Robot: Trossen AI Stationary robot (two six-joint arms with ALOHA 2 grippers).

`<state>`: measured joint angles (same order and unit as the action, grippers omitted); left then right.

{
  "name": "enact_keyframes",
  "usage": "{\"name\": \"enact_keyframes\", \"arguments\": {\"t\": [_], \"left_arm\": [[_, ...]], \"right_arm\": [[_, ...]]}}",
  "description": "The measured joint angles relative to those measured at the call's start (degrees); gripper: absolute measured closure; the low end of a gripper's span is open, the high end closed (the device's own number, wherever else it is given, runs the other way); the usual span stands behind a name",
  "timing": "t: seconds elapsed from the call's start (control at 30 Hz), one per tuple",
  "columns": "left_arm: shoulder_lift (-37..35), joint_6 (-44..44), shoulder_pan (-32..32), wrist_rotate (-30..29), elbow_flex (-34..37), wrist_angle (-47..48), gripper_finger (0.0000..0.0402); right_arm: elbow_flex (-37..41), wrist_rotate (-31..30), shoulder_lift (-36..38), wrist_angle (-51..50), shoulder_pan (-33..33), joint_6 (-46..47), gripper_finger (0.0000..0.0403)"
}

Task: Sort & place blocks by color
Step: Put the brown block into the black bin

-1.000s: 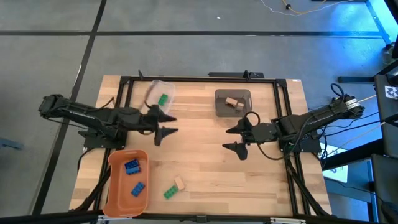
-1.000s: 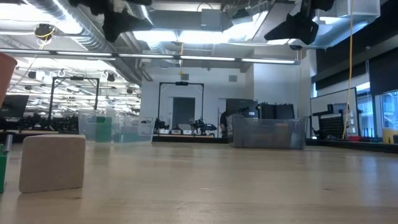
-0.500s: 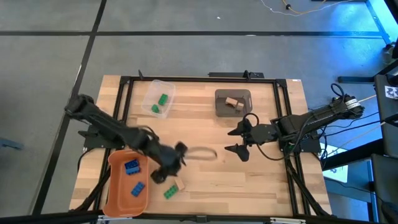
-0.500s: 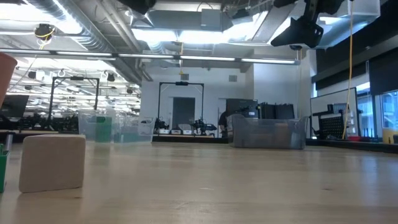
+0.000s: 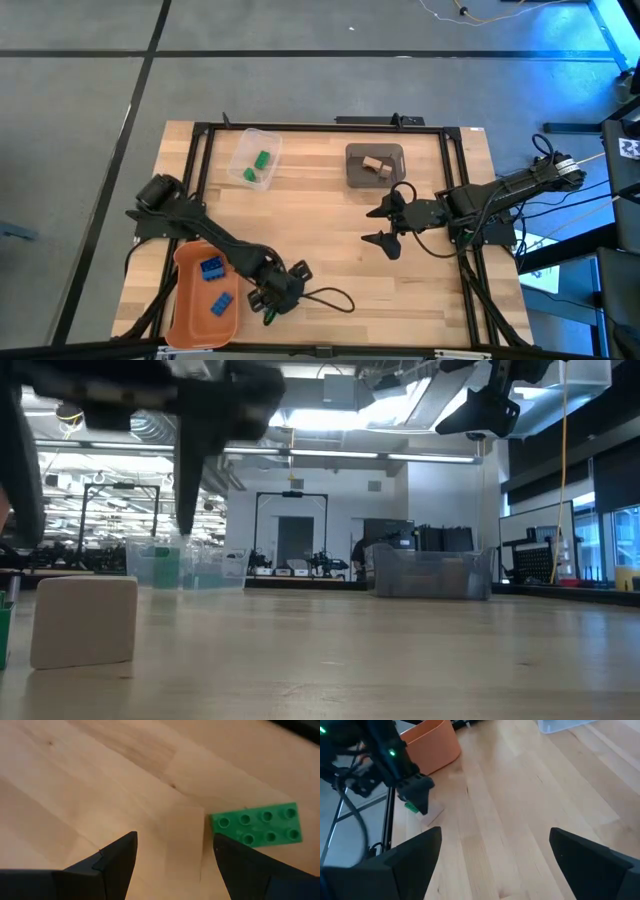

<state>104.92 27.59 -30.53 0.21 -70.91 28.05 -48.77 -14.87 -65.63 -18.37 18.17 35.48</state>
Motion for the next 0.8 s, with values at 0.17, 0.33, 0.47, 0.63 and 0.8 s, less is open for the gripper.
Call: {"name": "enact_keyframes", "arguments": {"t": [0.17,0.33,0.47,0.63,0.8], "left_arm": [[2.00,0.04,0.57,0.84,-0.03,1.44,0.0149],[3.45,0.07,2.14,0.92,-0.04,1.67,0.0149],[3.57,0.07,3.36,0.94,0.03,0.71,0.0149],[3.57,0.07,4.55,2.91,0.02,0.20,0.0161],[3.57,3.64,4.32,5.55,0.02,-1.25,0.0186]], "right_arm": [[0.00,-0.03,0.02,0.02,0.00,0.01,0.0032],[0.00,-0.91,0.02,0.25,0.00,0.28,0.0032],[0.00,-0.94,0.02,0.57,0.00,0.33,0.0032],[0.00,-0.96,0.02,0.56,0.00,0.44,0.0032],[0.00,-1.05,0.02,0.55,0.00,0.44,0.0032]]}}
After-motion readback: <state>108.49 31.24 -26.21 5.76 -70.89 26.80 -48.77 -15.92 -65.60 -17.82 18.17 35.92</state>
